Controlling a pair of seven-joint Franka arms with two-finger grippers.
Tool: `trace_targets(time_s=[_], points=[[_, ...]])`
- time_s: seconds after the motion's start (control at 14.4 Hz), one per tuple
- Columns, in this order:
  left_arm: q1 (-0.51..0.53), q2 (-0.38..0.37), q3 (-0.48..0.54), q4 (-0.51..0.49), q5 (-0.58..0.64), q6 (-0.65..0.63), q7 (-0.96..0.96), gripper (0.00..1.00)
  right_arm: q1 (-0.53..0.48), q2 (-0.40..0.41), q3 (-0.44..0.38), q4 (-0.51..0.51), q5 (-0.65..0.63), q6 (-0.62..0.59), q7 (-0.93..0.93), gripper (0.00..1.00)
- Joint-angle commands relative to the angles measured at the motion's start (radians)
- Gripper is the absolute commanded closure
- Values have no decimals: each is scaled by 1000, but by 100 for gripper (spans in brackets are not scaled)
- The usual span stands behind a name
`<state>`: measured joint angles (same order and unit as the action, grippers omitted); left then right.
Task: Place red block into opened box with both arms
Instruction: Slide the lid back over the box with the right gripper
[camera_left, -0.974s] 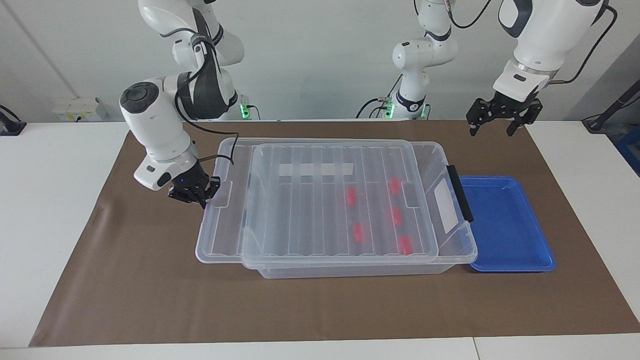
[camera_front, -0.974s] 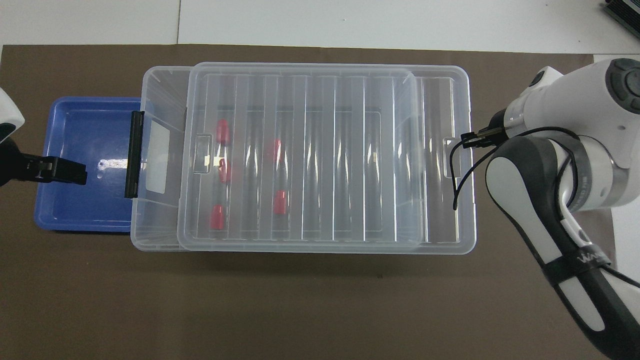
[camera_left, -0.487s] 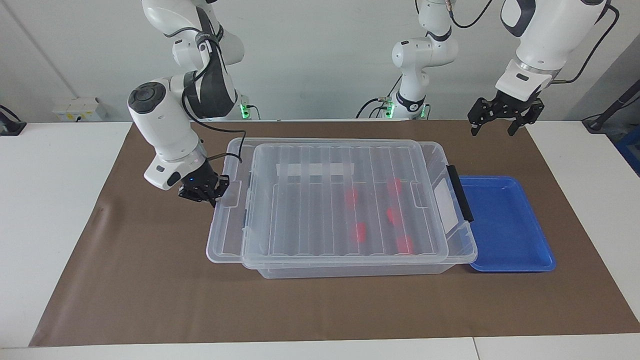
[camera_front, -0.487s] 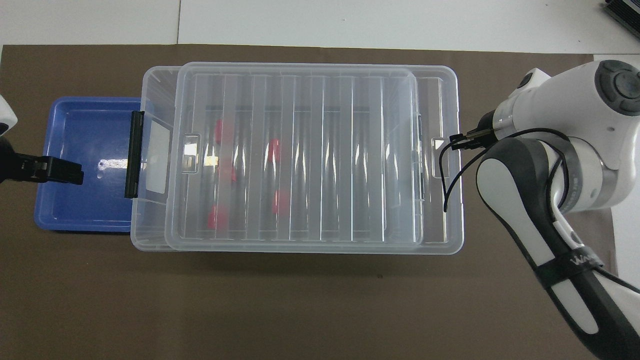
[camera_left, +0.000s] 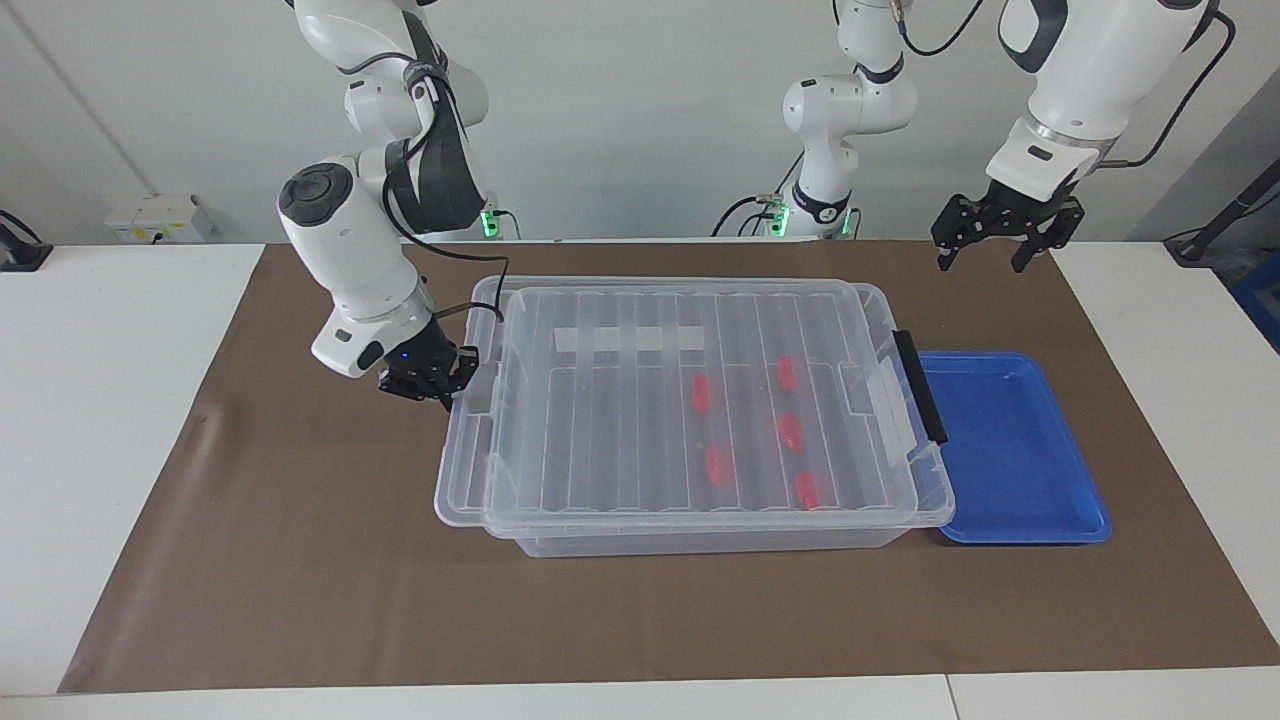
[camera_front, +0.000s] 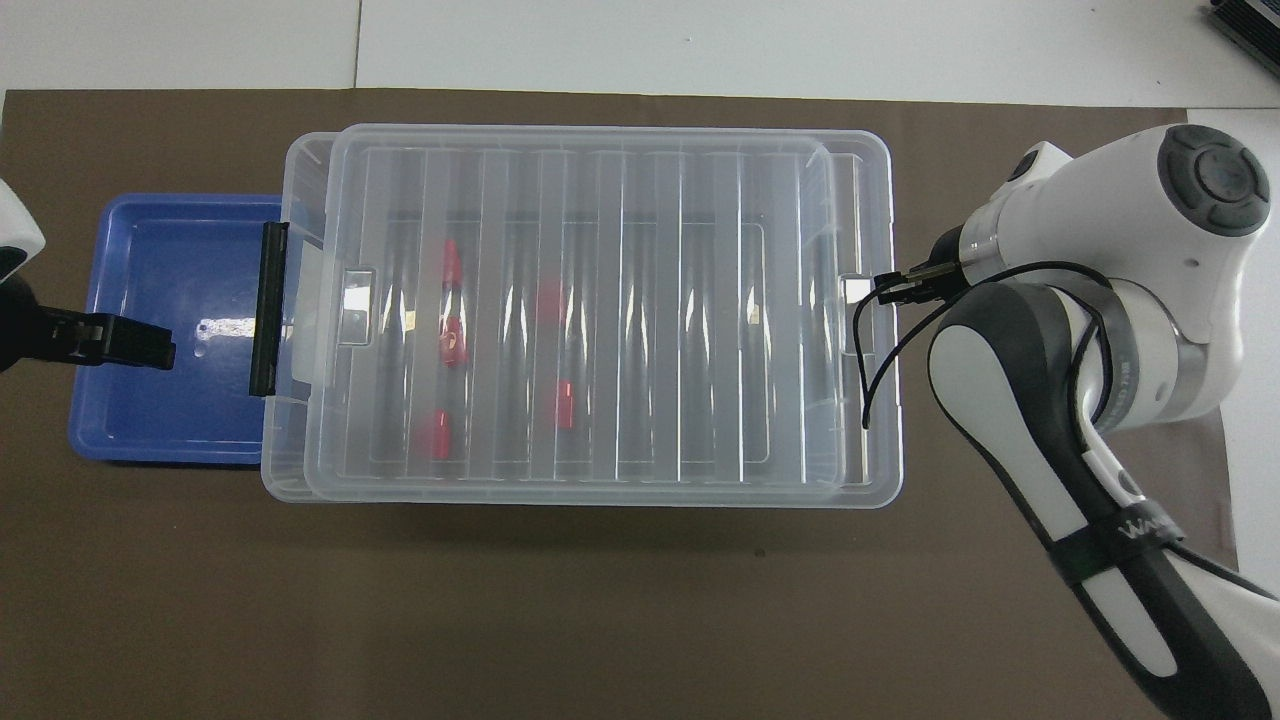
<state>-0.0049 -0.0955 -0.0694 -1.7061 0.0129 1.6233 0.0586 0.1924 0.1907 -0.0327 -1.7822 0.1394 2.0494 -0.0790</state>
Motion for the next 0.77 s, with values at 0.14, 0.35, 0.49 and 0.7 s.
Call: trace_targets(time_s=[0.14,0.35,0.49,0.7], points=[[-24,-7,25,-4,-11,20,9,0,12,-3,5,-20,31,15,13,100],[-26,-6,25,-6,-11,47,6,0,12,-4,5,-22,52,15,10,100],[-47,0,26,3,-10,49,3,0,12,-4,5,-22,65,15,5,100],[-47,19,28,22,-13,40,3,0,12,-4,5,-22,65,14,4,100]])
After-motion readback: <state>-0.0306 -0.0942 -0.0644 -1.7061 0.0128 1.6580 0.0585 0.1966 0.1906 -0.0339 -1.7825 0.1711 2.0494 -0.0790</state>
